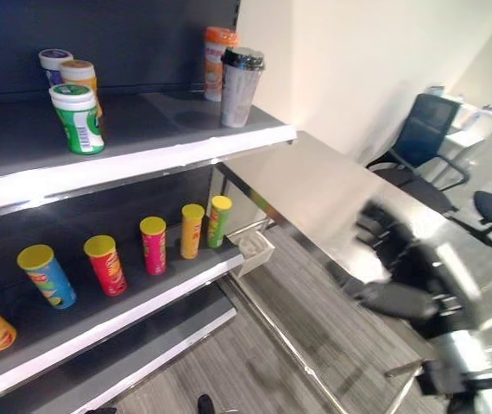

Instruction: Put the goods on the table back onto the shelves and tidy them up.

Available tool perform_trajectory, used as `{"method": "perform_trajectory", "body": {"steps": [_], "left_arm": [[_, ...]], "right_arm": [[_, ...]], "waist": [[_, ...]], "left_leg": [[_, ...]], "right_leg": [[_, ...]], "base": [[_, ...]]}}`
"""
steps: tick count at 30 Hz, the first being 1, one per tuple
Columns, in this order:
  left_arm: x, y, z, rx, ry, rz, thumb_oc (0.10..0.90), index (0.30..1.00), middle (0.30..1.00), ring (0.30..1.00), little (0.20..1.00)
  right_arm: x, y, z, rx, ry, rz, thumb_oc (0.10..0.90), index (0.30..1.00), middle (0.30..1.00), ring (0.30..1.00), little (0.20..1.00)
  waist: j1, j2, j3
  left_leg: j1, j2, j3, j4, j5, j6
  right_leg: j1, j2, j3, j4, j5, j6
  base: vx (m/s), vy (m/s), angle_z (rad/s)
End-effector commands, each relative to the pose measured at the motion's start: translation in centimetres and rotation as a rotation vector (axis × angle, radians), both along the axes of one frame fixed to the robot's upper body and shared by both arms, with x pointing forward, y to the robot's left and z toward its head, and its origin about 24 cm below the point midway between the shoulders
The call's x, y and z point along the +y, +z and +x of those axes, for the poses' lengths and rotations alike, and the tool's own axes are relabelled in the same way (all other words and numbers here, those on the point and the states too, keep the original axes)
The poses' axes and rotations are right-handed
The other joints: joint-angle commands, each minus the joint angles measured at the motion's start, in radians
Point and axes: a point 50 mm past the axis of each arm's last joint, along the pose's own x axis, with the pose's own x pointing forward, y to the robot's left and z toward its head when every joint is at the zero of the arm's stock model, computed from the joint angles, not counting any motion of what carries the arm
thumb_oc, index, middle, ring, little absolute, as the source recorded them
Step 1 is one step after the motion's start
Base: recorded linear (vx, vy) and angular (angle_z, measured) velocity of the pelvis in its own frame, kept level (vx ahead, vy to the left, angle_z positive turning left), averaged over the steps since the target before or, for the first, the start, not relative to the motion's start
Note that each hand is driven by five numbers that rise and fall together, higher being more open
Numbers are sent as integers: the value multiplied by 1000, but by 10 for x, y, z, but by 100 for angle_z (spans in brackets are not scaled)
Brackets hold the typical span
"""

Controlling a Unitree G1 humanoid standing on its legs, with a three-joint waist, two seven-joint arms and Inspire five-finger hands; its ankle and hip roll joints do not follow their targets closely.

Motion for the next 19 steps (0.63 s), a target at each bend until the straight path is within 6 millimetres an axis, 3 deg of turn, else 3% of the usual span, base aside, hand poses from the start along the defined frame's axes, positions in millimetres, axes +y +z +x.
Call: {"method": "perform_trajectory", "body": {"steps": [1, 4, 8, 11, 12, 13, 16, 17, 19], "left_arm": [[6, 14, 36, -141, -85, 16, 800, 900, 900, 900, 900], [1, 16, 42, -159, -149, 5, 800, 900, 900, 900, 900], [-7, 18, 49, -180, -217, -17, 800, 900, 900, 900, 900], [-10, 17, 48, -176, -222, -33, 800, 900, 900, 900, 900], [-11, 15, 48, -167, -213, -33, 800, 900, 900, 900, 900], [-11, 16, 49, -169, -214, -33, 800, 900, 900, 900, 900], [-14, 14, 58, -165, -190, -36, 800, 900, 900, 900, 900], [-10, 17, 68, -186, -159, -25, 800, 900, 900, 900, 900], [-9, 19, 71, -200, -149, -29, 800, 900, 900, 900, 900]], "right_arm": [[5, 27, 15, -205, 30, -1, 800, 900, 900, 900, 900], [15, -31, 8, 15, -12, 114, 800, 900, 900, 900, 900], [27, -126, -12, 364, -181, 261, 800, 900, 900, 900, 900], [38, -192, -33, 617, -380, 409, 800, 900, 900, 900, 900], [44, -230, -58, 800, -594, 498, 800, 900, 900, 900, 900], [44, -230, -57, 798, -593, 499, 800, 900, 900, 900, 900], [51, -264, -103, 1093, -945, 601, 800, 900, 900, 900, 900], [43, -267, -143, 1221, -1257, 668, 800, 900, 900, 900, 900], [43, -266, -151, 1230, -1322, 703, 800, 900, 900, 900, 900]], "waist": [[40, -62, 54], [58, -45, 71], [75, -20, 77], [83, -2, 80], [86, 11, 75], [87, 10, 78], [94, 39, 75], [95, 63, 73], [96, 69, 73]], "left_leg": [[99, -35, -74, 9, -147, 8], [90, -39, -97, 9, -143, 10], [88, -47, -119, 9, -139, 11], [94, -54, -130, 9, -139, 12], [97, -59, -138, 9, -141, 15], [98, -59, -138, 9, -141, 15], [108, -68, -151, 9, -151, 23], [121, -74, -160, 9, -164, 28], [126, -75, -163, 9, -168, 29]], "right_leg": [[-2, -18, -7, 36, 134, 38], [-3, -27, -22, 41, 130, 36], [0, -35, -29, 46, 123, 31], [1, -36, -30, 52, 117, 28], [3, -36, -30, 55, 115, 26], [3, -36, -30, 55, 115, 26], [10, -38, -33, 58, 105, 24], [21, -45, -35, 54, 95, 25], [27, -51, -39, 52, 95, 26]], "base": [[-19, -2, 23], [-20, 7, 30], [8, 18, 18], [23, 34, 6], [33, 30, 12], [39, 35, 16], [58, 55, 10], [77, 64, 10], [64, 32, 19]]}}
